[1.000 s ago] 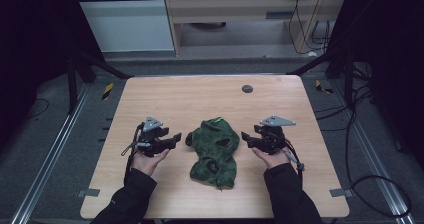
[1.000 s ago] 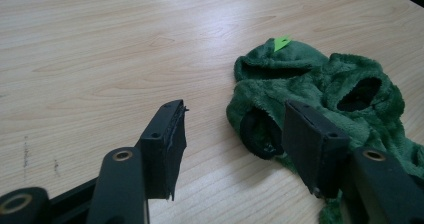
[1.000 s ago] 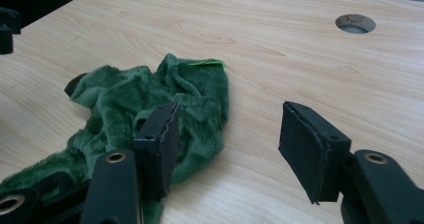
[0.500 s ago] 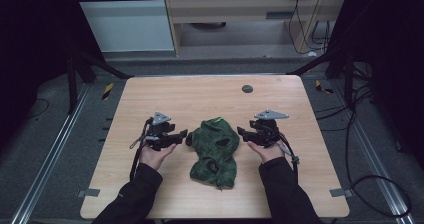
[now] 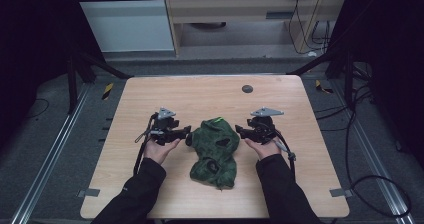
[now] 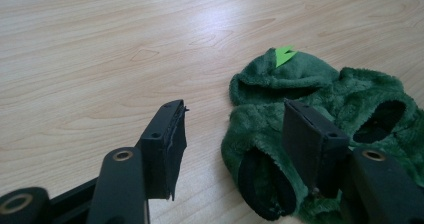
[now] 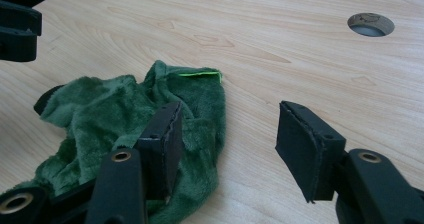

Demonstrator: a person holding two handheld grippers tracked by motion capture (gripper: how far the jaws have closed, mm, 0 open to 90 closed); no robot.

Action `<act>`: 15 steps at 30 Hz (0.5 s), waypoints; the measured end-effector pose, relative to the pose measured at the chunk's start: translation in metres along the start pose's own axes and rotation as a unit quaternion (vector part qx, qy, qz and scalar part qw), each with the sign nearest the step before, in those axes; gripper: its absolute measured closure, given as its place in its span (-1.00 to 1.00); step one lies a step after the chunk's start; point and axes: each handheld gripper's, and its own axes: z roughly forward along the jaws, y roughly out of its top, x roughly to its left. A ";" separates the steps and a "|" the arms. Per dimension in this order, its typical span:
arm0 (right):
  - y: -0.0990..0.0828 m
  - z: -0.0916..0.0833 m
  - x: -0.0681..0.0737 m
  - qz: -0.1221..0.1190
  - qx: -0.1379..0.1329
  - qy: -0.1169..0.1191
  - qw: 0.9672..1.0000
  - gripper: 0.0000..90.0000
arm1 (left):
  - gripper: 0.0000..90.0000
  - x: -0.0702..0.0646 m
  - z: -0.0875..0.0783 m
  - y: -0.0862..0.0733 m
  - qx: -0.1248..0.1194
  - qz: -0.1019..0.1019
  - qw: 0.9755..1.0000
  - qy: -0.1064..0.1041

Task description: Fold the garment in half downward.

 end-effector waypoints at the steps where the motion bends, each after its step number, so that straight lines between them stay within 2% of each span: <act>1: 0.001 0.001 0.000 0.001 0.001 0.000 1.000 -0.03 | -0.05 0.001 0.001 0.000 0.001 0.000 1.000 0.001; 7: 0.006 0.008 0.002 -0.006 0.005 0.003 1.000 -0.03 | -0.04 0.003 0.009 -0.001 0.006 -0.001 1.000 0.003; 15: 0.006 0.020 0.001 0.001 0.010 0.005 1.000 -0.02 | -0.04 -0.003 0.019 0.007 0.010 0.012 1.000 0.000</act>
